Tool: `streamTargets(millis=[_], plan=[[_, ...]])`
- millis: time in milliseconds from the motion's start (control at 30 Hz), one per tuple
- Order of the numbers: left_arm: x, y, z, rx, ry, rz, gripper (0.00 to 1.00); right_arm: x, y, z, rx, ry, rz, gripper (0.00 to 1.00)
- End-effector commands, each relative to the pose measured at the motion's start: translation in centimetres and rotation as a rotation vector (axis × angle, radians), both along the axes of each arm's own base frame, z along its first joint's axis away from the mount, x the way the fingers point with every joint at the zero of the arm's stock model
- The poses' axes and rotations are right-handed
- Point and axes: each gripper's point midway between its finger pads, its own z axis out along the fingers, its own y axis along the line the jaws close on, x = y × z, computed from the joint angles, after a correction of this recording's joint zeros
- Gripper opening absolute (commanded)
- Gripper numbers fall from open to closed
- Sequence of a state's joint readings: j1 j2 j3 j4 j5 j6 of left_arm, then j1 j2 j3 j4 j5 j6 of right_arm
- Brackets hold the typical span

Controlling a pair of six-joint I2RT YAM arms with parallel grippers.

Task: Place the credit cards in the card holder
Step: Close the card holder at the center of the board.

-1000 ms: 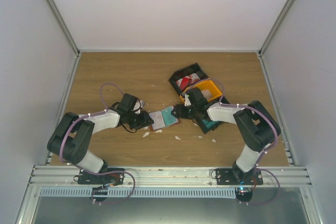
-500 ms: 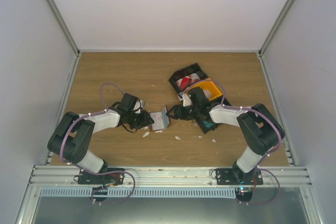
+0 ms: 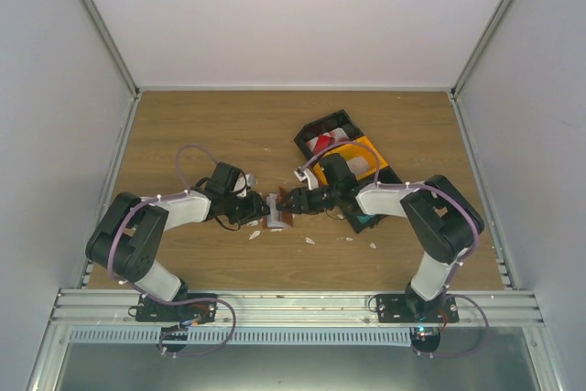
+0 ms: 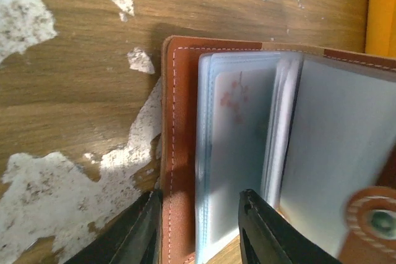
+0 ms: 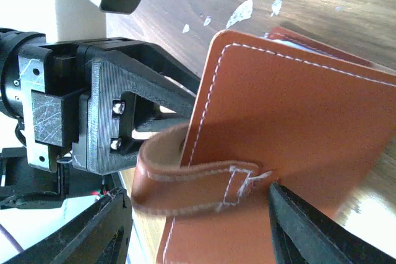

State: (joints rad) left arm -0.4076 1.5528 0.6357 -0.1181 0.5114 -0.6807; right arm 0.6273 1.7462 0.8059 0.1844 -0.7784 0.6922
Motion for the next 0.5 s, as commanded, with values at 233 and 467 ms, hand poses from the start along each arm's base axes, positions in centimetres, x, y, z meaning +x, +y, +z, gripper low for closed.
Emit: streamTargets(millis=[233,467], plan=[[-0.6,1.3,-0.9,0.054,-0.005,0.034,0.4,-0.5,2.1,-1.5,0.002,0.04,0.063,0.65],[-0.1,3.5,1.3,0.137,-0.108,0.117,0.41,-0.3,1.8,-3.9,-0.069,0.087,0.044,0.66]])
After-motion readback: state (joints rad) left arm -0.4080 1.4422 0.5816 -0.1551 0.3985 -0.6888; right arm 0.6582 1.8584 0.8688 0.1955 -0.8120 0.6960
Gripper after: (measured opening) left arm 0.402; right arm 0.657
